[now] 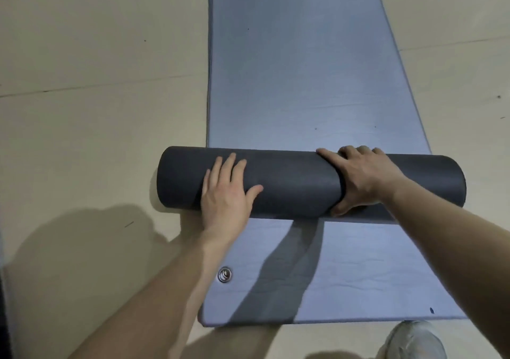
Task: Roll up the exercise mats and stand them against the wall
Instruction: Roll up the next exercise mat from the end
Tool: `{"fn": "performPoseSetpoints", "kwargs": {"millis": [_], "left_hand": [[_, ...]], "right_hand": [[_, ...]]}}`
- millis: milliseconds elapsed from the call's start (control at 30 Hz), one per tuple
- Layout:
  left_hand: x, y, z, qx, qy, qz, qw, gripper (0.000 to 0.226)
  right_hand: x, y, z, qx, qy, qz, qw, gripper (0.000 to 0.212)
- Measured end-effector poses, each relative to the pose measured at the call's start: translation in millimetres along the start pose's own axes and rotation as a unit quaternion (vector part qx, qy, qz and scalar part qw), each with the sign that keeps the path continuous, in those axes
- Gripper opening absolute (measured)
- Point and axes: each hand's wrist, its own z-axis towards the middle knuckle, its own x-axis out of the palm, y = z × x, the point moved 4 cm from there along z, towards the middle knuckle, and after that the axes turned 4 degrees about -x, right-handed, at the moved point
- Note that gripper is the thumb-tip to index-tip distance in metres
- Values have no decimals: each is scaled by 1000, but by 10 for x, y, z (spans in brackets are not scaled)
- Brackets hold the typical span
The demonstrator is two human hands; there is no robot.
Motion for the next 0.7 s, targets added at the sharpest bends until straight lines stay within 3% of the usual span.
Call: {"fn": "performPoseSetpoints", "kwargs": {"millis": [67, 200, 267, 333, 400, 500, 633, 700], "left_hand": [[103, 59, -274, -33, -55, -4, 998, 67], [78, 207, -501, -101, -46, -15, 994, 75], [-128, 216, -519, -219, -16, -80, 972, 75], [-167, 296, -616, -392, 60, -228, 889, 81], [-112, 341, -798, -466, 118, -359, 800, 94], [-62, 586, -1135, -460, 100, -434, 768, 116], [-172, 756, -1286, -422, 153, -523, 724, 110], [-120, 856, -1304, -416, 177, -519, 725, 109]], "right_hand": [[-76, -44, 96, -6, 33, 29, 999, 144], [-63, 234, 10, 10, 67, 74, 995, 137], [43, 521, -47, 16, 101, 166, 981, 130], [162, 959, -86, 21, 109, 255, 961, 121], [265, 1454, -140, 28, 83, 300, 950, 114], [450, 1966, -239, -5, 87, 376, 922, 119], [776, 2015, -249, -20, 109, 574, 812, 130], [761, 2081, -340, 11, 89, 602, 793, 119]]}}
